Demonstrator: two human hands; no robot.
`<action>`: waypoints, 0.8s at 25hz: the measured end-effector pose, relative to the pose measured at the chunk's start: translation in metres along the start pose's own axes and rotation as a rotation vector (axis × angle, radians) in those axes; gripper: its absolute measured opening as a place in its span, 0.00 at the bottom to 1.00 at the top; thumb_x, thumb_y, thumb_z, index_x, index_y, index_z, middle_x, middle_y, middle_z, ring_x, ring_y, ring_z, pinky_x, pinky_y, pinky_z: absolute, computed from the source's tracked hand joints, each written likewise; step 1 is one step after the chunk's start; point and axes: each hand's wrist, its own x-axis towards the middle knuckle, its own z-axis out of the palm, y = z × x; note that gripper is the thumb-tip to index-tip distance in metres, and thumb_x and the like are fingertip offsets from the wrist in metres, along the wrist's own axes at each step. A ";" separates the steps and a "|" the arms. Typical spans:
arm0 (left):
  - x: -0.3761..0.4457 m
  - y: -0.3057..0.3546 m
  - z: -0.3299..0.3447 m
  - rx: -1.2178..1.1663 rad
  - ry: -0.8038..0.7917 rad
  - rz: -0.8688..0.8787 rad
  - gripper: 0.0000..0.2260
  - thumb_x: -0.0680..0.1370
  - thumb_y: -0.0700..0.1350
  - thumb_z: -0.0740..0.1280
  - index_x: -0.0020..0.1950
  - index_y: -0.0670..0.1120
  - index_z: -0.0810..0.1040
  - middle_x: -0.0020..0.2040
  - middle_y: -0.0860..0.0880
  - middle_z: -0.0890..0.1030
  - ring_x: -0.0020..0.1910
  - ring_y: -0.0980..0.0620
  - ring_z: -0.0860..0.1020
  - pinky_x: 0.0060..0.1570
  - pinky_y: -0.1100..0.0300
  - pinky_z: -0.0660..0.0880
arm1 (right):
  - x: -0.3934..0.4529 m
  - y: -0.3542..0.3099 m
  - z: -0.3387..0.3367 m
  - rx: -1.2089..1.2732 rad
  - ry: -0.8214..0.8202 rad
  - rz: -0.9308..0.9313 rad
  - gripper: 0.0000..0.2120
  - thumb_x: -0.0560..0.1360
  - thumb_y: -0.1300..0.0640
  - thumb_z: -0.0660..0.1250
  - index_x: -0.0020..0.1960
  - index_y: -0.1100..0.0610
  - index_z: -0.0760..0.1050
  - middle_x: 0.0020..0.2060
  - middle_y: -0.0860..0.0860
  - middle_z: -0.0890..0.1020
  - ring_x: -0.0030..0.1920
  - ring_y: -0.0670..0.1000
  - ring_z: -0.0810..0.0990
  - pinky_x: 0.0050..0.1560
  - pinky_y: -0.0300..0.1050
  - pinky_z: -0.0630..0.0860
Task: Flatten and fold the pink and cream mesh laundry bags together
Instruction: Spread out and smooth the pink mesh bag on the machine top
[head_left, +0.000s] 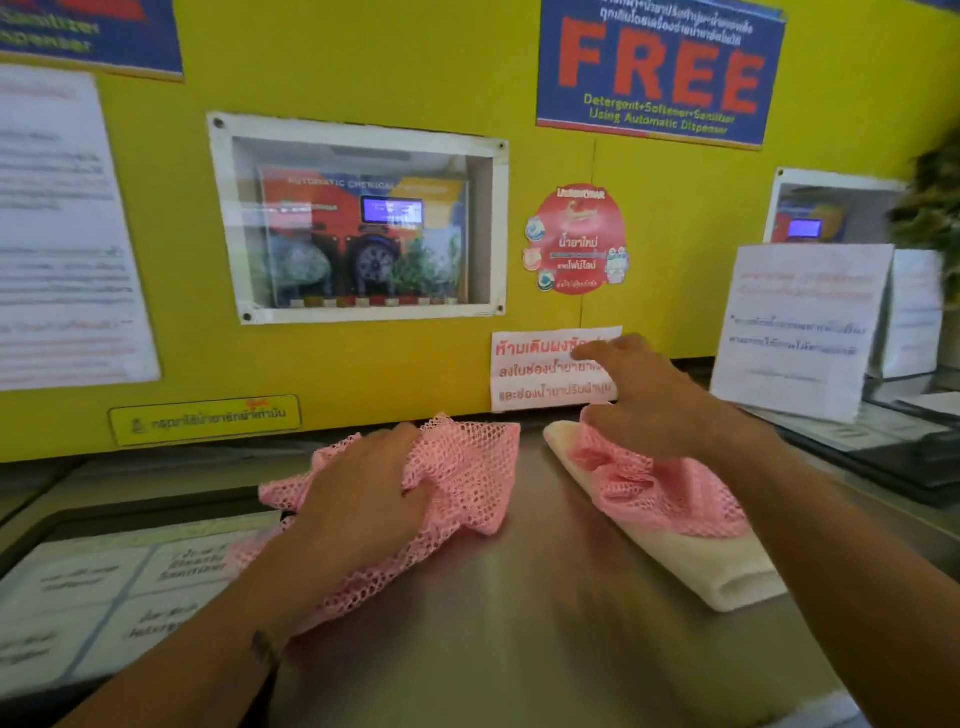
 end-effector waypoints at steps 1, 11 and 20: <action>0.000 -0.006 -0.002 -0.003 0.040 0.002 0.19 0.76 0.55 0.64 0.66 0.52 0.73 0.62 0.50 0.78 0.60 0.48 0.75 0.56 0.52 0.73 | 0.002 -0.022 0.005 0.084 -0.029 -0.095 0.35 0.72 0.52 0.67 0.76 0.43 0.58 0.74 0.54 0.61 0.73 0.59 0.63 0.71 0.58 0.64; -0.012 -0.074 -0.031 -0.158 0.144 -0.233 0.28 0.70 0.60 0.66 0.68 0.53 0.71 0.64 0.50 0.76 0.62 0.46 0.74 0.63 0.46 0.72 | 0.046 -0.113 0.115 0.431 -0.040 -0.252 0.08 0.63 0.57 0.67 0.36 0.51 0.67 0.36 0.48 0.75 0.42 0.54 0.76 0.35 0.47 0.68; -0.015 -0.058 -0.035 -0.299 0.163 -0.063 0.21 0.67 0.45 0.66 0.60 0.51 0.77 0.54 0.50 0.81 0.54 0.47 0.78 0.56 0.47 0.74 | 0.026 -0.078 0.066 1.395 -0.620 -0.324 0.19 0.68 0.57 0.68 0.59 0.57 0.80 0.55 0.56 0.84 0.56 0.58 0.82 0.54 0.51 0.77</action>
